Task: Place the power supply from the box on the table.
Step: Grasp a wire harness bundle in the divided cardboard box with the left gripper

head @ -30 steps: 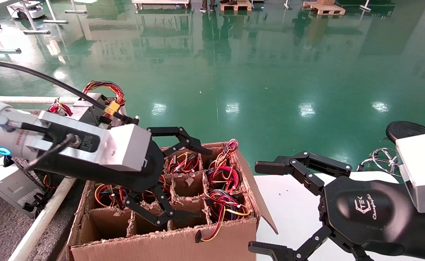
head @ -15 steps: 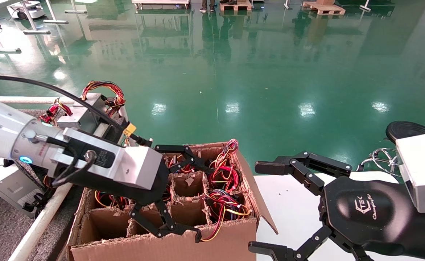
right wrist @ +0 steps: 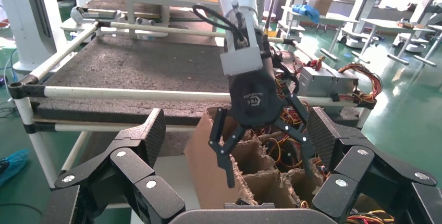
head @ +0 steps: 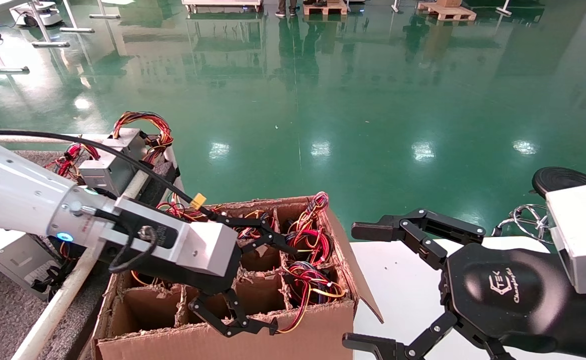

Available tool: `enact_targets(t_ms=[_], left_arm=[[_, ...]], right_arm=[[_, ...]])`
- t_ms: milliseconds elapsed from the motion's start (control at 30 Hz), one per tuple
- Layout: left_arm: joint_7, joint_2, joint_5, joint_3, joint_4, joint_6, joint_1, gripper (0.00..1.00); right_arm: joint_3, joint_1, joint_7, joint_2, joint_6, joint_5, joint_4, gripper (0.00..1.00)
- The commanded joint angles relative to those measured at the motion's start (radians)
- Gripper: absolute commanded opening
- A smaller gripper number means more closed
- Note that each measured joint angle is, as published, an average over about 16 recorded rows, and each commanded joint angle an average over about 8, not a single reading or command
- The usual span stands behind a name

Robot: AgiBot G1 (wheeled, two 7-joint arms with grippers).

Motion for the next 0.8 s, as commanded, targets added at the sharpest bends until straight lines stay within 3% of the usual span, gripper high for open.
enact_targets(t_ms=[33, 800], left_arm=[[0.007, 0.006, -0.005, 0.01, 0.008, -0.012, 0.003, 1.0], [0.045, 0.054, -0.023, 0.076, 0.018, -0.18, 0.026, 1.0]], right_arm=[[0.0, 0.0, 0.0, 0.0, 0.0, 0.0, 0.0, 1.0], [0.0, 0.0, 0.0, 0.0, 0.0, 0.0, 0.0, 1.0]])
